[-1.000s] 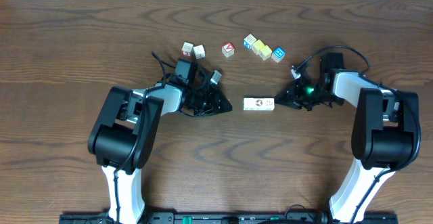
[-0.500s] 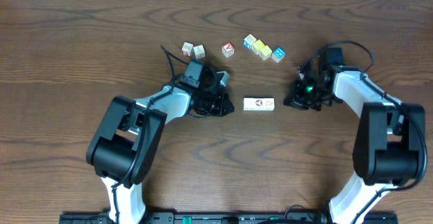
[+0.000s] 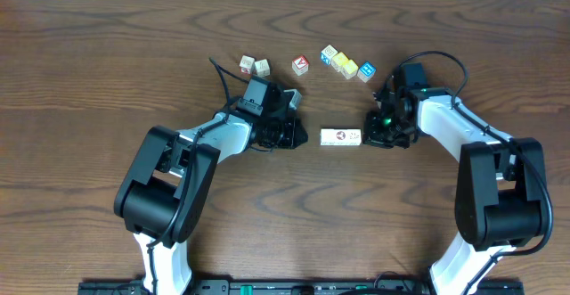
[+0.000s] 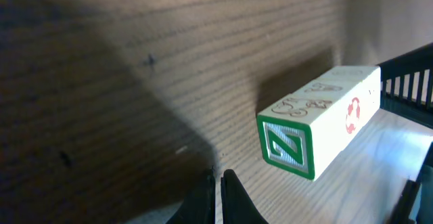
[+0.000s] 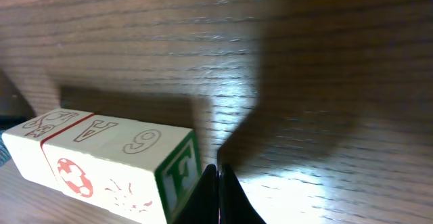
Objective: Lift 3 blocks
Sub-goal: 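Move both grippers inward to the left and right ends of the row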
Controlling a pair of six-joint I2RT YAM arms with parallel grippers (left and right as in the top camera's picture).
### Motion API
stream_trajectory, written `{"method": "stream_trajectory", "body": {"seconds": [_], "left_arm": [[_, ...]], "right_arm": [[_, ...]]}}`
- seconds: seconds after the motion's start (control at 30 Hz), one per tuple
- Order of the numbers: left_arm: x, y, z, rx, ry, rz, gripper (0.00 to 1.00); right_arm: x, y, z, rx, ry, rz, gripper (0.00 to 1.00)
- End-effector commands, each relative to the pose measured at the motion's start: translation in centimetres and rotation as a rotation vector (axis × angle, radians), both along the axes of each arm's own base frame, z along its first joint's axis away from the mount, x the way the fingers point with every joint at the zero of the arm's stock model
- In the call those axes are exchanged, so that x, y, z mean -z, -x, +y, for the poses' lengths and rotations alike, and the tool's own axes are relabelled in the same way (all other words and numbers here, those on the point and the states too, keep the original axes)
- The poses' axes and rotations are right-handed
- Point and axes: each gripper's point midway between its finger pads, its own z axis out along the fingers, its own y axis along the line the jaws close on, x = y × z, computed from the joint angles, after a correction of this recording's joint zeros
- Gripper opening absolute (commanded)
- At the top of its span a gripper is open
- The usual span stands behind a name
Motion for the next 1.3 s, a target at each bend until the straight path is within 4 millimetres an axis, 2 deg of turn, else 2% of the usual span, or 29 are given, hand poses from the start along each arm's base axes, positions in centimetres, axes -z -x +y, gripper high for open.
{"method": "stream_trajectory", "body": {"seconds": [0.0,0.1,0.37,0.63,0.77,1.07,1.27], "left_arm": [[-0.8,-2.2,0.4,-0.071,-0.041,-0.046,0.07],[-0.6,-2.1,0.5,-0.079,-0.049,-0.034,0.07],[0.0,-0.1,-0.3,-0.012,-0.081,-0.007,0.07],[-0.4,-0.5,-0.9,-0.003,-0.066,-0.041,0.07],[-0.7,-0.9,-1.1,-0.004,-0.052,-0.066,0.07],[-1.0,-0.4,-1.6,0.027,-0.015,-0.053,0.07],[-1.1,-0.2,-1.8,0.033,-0.006,-0.044,0.08]], "right_arm": [[0.0,0.0,-0.8,0.030,0.018,0.006,0.01],[0.0,-0.1,-0.8,0.029,0.018,0.001,0.01],[-0.1,-0.4,-0.7,0.005,0.010,-0.021,0.01],[-0.2,-0.7,-1.0,-0.014,0.004,-0.040,0.01],[-0.7,-0.9,-0.6,-0.050,-0.075,-0.062,0.01],[-1.9,-1.1,-0.2,-0.075,-0.208,-0.090,0.01],[-1.6,-0.7,-0.2,-0.076,-0.209,-0.081,0.01]]}}
